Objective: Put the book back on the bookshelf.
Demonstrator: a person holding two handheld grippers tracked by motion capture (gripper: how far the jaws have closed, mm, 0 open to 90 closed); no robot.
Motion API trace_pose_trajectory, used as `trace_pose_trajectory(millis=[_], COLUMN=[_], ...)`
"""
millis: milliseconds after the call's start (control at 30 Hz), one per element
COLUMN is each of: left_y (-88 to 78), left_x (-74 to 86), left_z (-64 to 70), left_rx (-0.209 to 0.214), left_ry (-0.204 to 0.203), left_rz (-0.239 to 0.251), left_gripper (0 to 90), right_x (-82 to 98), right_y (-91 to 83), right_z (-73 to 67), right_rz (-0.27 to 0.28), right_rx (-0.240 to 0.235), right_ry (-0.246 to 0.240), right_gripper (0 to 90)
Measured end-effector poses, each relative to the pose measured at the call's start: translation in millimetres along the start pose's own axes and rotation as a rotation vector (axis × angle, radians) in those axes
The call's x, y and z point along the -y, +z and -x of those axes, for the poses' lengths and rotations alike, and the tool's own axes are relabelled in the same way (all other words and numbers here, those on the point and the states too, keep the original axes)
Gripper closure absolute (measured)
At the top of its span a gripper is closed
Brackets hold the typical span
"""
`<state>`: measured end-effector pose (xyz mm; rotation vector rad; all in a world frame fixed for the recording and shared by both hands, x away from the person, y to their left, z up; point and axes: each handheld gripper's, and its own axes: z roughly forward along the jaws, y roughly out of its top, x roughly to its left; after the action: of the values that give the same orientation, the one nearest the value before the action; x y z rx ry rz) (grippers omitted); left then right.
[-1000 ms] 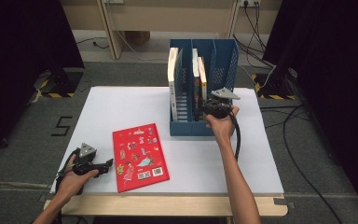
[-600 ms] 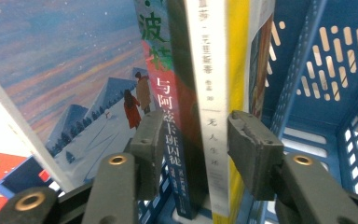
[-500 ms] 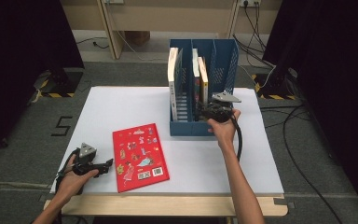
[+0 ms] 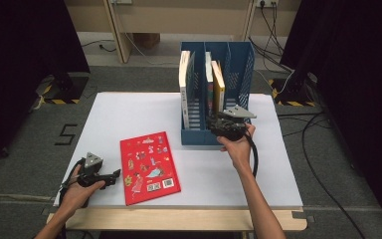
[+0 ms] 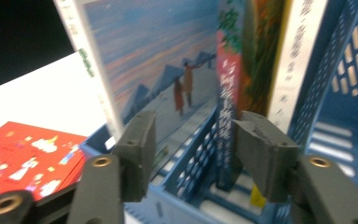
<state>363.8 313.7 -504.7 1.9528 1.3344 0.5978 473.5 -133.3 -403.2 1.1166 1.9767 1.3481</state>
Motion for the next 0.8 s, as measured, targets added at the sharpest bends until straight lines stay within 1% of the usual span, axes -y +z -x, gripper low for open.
trace_pose_trajectory(millis=[133,233,267,333,400,467,600,700,800], left_y=[0.0,0.0,0.0,-0.2,-0.1,-0.1,-0.2,-0.1,-0.2], left_x=[0.0,-0.1,-0.1,-0.1,-0.1,-0.1,-0.1,-0.1,-0.1], left_z=[0.0,-0.1,-0.2,-0.1,-0.1,-0.1,-0.1,0.0,0.0], left_rx=[0.001,0.001,0.001,-0.001,0.001,0.0,-0.001,0.0,-0.001], left_ry=[0.0,0.0,-0.001,0.002,-0.001,0.0,0.002,0.0,0.002], left_rz=[0.0,0.0,-0.001,-0.002,-0.001,-0.001,-0.002,-0.001,-0.002], left_gripper=[18.4,18.4,18.4,18.4,18.4,18.4,18.4,18.4,18.4], right_x=[5.2,9.3,11.0,13.6,16.7,19.6,26.5,31.5,36.2], right_y=[-4.1,-7.3,-8.3,-9.3,-10.0,-10.5,-9.5,-7.7,-5.2], right_z=[-8.6,-15.4,-18.7,-23.3,-27.6,-31.4,-37.0,-41.1,-46.1], right_rz=[-0.004,-0.004,-0.004,-0.01,-0.016,-0.024,-0.044,-0.059,-0.086], right_rx=[-0.022,-0.056,-0.068,-0.073,-0.093,-0.098,-0.121,-0.13,-0.145], right_ry=[-0.003,0.025,0.025,0.012,0.017,0.009,0.019,0.014,0.013], right_gripper=[42.3,39.5,39.0,38.1,37.4,36.8,34.9,34.8,33.9])
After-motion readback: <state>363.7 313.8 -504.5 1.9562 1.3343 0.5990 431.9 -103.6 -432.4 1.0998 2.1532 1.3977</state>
